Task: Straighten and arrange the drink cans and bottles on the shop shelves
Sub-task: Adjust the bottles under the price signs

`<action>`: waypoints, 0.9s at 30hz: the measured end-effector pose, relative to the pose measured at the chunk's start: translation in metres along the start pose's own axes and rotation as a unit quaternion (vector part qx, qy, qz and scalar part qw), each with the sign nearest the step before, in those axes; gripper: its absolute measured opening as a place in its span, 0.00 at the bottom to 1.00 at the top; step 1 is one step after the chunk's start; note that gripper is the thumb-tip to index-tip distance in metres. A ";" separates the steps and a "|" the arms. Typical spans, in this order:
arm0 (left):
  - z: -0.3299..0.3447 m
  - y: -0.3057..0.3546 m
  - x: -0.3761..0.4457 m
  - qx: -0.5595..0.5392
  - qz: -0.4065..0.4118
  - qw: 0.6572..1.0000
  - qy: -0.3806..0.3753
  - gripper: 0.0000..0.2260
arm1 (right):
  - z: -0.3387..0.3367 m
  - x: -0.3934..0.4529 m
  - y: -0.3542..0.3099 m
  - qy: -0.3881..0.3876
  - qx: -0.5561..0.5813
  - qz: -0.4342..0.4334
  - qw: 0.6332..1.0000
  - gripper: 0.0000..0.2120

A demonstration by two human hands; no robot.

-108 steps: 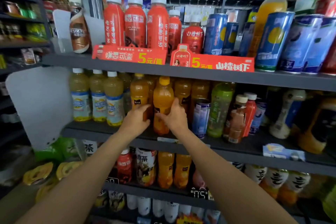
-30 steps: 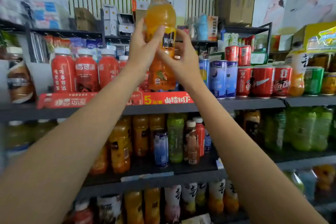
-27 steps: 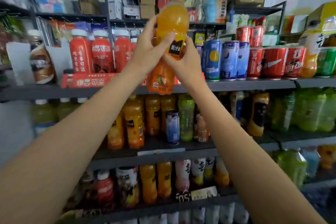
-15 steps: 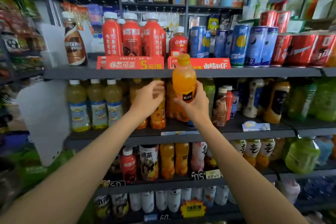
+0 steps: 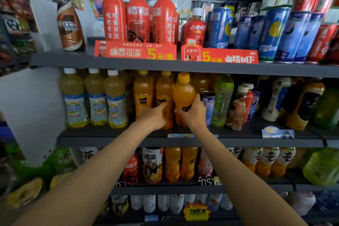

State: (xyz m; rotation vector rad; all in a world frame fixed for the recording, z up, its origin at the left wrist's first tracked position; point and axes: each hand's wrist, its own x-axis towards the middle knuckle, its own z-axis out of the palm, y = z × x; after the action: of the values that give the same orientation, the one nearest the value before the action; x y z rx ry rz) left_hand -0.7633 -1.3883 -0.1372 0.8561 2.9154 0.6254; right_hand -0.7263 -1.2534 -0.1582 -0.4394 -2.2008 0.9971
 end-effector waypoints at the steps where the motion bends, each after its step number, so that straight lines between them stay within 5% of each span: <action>1: 0.001 -0.002 0.003 -0.005 -0.004 1.000 -0.009 0.30 | 0.002 0.002 0.003 0.003 0.000 0.015 1.000 0.33; 6: 0.002 -0.002 0.012 -0.035 -0.010 0.999 -0.038 0.31 | 0.005 0.013 0.005 0.007 0.009 0.084 0.996 0.30; 15: 0.012 -0.001 0.019 0.005 0.004 0.998 -0.055 0.29 | 0.002 0.010 0.010 -0.104 -0.119 0.092 0.983 0.27; 23: 0.010 0.001 0.022 -0.010 0.001 0.998 -0.056 0.29 | 0.017 0.011 0.001 -0.095 -0.085 0.118 0.985 0.24; 27: -0.001 0.006 0.012 0.040 -0.032 0.999 -0.016 0.16 | 0.020 0.009 0.003 -0.085 -0.061 0.121 0.987 0.22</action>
State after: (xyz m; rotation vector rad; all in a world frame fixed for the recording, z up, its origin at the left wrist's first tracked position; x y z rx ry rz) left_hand -0.7710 -1.3776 -0.1329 0.7683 2.9431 0.4893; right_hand -0.7461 -1.2572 -0.1662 -0.7164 -2.4120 1.0618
